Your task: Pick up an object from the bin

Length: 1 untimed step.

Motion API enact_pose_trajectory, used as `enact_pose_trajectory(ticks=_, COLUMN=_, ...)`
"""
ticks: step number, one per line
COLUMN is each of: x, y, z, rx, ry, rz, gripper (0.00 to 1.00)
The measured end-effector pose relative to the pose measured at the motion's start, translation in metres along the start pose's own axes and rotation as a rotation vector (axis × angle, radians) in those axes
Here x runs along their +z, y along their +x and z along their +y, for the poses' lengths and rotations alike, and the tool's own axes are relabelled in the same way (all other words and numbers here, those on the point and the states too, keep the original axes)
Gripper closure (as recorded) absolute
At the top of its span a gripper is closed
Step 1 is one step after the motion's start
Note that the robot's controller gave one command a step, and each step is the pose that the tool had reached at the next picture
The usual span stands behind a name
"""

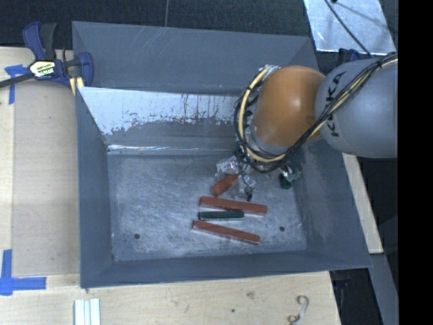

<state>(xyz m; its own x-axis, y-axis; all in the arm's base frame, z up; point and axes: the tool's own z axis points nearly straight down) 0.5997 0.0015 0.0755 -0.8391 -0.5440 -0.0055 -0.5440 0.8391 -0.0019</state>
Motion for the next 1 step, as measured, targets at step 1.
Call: enact_pose_trajectory(ticks=1, x=-0.1252, y=-0.0027, z=-0.0017, rx=0.005, ry=0.005, rz=-0.005, gripper=1.00)
